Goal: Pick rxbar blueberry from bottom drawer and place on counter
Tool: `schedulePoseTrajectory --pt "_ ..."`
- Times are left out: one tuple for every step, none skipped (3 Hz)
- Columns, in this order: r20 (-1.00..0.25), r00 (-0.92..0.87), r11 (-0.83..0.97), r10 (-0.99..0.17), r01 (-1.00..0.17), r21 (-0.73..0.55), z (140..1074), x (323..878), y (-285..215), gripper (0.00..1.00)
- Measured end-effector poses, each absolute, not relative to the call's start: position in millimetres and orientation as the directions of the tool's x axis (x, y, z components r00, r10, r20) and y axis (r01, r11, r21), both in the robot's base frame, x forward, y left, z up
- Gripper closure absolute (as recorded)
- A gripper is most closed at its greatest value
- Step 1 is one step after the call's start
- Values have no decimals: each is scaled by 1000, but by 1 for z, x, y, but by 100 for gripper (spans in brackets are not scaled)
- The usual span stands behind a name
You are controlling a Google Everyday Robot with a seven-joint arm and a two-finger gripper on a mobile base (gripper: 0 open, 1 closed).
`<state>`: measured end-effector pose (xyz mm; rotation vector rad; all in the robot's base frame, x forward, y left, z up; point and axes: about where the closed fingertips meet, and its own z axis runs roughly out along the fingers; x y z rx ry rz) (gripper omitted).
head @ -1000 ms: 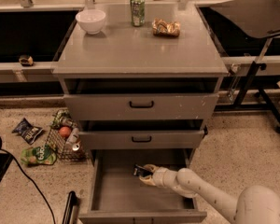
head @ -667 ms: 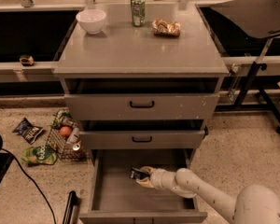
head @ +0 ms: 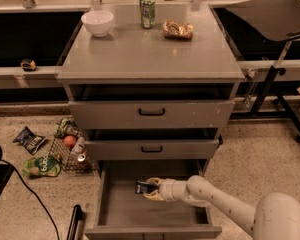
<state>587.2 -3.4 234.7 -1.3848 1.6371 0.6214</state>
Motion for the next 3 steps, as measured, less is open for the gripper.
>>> schedulePoseTrajectory --pt "-823 203 87 -530 -953 -290 299 565 1 100" --pt "-760 348 -54 -548 -922 -383 364 531 -2 100" --pt "-686 454 -136 -568 -874 -466 427 501 -9 100"
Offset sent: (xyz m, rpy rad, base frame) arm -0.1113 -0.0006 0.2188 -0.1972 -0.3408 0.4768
